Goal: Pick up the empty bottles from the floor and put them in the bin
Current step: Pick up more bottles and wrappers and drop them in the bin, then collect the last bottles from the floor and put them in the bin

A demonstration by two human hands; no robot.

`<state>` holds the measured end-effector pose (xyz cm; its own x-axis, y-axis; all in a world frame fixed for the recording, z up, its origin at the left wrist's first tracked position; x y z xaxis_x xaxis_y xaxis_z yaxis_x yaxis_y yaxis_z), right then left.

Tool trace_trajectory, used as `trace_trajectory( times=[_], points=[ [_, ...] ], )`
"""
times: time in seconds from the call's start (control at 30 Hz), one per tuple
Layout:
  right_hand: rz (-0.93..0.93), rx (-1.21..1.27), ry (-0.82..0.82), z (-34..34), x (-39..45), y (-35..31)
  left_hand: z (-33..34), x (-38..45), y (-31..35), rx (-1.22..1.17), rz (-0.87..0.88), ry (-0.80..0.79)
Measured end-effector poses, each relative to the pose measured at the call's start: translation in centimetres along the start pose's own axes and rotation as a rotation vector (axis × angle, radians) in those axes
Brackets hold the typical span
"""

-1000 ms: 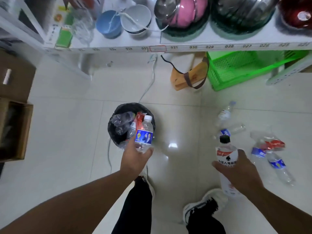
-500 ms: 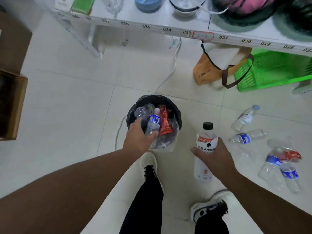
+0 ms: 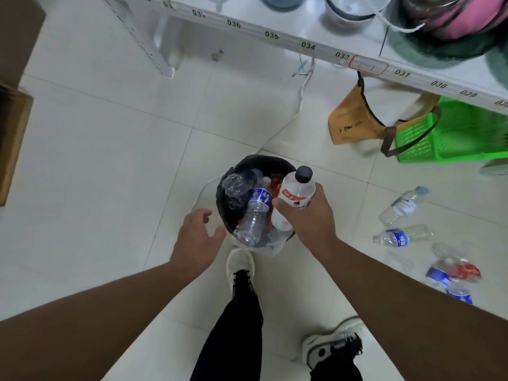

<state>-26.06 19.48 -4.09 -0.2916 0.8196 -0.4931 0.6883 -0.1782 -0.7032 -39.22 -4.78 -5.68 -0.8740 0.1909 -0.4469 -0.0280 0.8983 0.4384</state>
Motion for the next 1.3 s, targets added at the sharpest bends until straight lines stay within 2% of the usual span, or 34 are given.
trace_trajectory(
  times=[0.2, 0.43, 0.8, 1.0, 1.3],
  points=[
    [-0.089, -0.161, -0.084, -1.1, -0.6, 2.2, 0.7, -0.7, 1.3, -0.023, 0.012, -0.009],
    [0.052, -0.291, -0.173, -7.5, -2.4, 9.1, 2.7, -2.8, 5.4, -0.034, 0.092, -0.052],
    [0.247, -0.201, -0.016, -22.2, -3.9, 18.5, 8.8, -9.7, 13.3, 0.037, 0.202, -0.143],
    [0.321, -0.119, 0.066, -30.0, -4.3, 23.4, 14.6, -14.6, 18.0, 0.185, 0.319, -0.19],
    [0.441, -0.019, 0.182, -40.9, -7.1, 32.6, 24.3, -24.0, 25.1, 0.247, 0.46, -0.33]
  ],
)
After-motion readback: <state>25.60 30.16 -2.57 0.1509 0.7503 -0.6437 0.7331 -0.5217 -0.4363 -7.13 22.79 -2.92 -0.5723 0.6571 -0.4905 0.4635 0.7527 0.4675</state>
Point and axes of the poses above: each hand's wrist, its own x-axis towards the middle knuckle, its own z-axis out of the palm, y = z × x, the point moved 3 cm from there along x, towards the middle knuckle, and after that the axes turned 14 degrees about y, right-handed, at the moved point
